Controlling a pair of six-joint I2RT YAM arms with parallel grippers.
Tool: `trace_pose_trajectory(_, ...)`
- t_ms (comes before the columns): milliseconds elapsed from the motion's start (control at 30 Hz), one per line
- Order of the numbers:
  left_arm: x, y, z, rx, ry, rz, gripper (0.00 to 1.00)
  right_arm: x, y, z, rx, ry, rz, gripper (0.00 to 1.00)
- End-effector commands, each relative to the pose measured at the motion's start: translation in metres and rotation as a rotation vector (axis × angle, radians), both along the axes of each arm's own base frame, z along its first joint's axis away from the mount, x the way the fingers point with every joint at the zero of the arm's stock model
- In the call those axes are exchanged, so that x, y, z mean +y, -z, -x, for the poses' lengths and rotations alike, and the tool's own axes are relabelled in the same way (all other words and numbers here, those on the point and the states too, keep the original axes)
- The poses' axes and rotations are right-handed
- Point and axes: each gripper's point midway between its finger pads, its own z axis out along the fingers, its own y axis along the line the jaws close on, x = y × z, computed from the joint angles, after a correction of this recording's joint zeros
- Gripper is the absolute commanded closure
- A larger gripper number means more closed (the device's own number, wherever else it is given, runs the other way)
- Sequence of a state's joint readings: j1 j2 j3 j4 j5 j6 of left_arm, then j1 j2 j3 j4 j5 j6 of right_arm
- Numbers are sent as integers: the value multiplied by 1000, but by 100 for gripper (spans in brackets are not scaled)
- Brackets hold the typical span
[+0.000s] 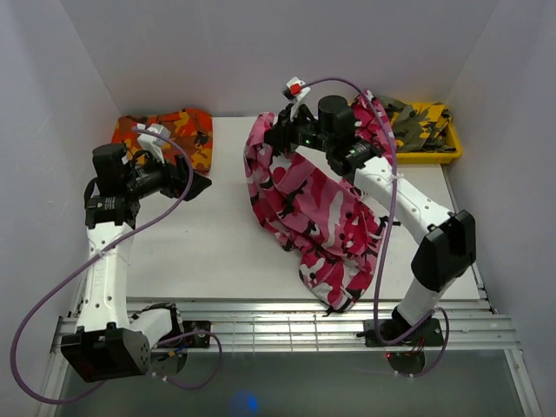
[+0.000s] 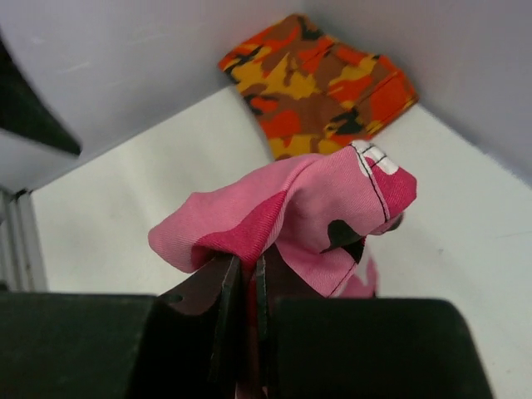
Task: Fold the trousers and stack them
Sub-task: Move the trousers to the center of the board
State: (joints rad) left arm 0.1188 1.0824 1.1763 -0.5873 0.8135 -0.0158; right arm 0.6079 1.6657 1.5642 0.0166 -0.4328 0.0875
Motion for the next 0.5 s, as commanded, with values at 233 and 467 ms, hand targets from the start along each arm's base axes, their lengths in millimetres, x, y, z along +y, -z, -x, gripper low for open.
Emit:
trace_pose_trajectory(233, -102, 80, 54, -141, 513, -277, 2, -95, -95, -111, -249, 447, -122, 92)
trace_pose_trajectory(467, -190, 125, 68, -221, 779, -490, 15, -166, 9, -125, -172, 594, 126, 92)
